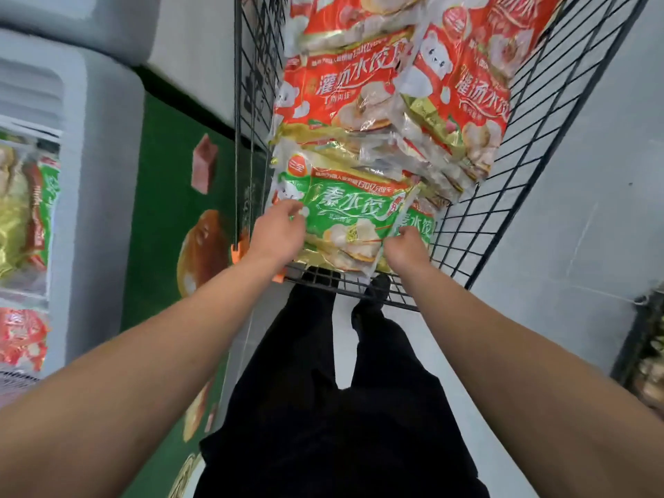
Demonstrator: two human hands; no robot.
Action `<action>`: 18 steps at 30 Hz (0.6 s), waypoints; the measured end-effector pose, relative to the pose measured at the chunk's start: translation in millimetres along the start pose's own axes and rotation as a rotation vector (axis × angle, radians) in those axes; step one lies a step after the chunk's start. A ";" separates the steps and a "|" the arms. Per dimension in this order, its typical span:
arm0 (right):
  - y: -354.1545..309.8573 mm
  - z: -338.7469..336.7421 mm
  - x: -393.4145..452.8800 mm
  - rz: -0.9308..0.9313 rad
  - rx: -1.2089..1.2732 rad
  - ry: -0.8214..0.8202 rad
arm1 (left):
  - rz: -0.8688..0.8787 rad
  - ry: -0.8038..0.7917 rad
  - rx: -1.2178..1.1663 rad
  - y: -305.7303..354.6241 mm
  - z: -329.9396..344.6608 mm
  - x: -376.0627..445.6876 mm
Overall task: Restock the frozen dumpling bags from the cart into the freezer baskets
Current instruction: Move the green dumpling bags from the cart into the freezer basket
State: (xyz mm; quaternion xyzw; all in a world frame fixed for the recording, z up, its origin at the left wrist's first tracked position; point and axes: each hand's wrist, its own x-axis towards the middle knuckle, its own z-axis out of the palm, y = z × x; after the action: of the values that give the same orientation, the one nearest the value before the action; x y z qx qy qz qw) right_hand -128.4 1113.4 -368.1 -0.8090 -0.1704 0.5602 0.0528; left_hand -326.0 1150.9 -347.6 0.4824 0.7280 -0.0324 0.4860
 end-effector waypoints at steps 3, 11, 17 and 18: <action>-0.7 14.5 21.7 0.131 0.169 0.046 | -0.045 -0.025 0.026 -4.4 2.7 22.9; 26.3 -6.7 33.3 0.211 0.364 0.194 | -0.166 0.003 -0.069 8.1 8.6 72.0; 12.5 -25.8 39.1 0.287 0.659 0.056 | -0.371 -0.078 -0.322 -8.4 14.1 81.3; 8.3 -28.9 38.2 0.271 0.645 0.060 | -0.411 -0.076 -0.408 -13.7 15.1 79.2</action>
State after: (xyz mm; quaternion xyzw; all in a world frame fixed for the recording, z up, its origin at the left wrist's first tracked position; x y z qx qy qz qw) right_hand -87.9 1121.4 -393.7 -0.7820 0.1262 0.5630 0.2359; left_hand -330.8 1189.0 -419.8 0.2155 0.7833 -0.0012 0.5831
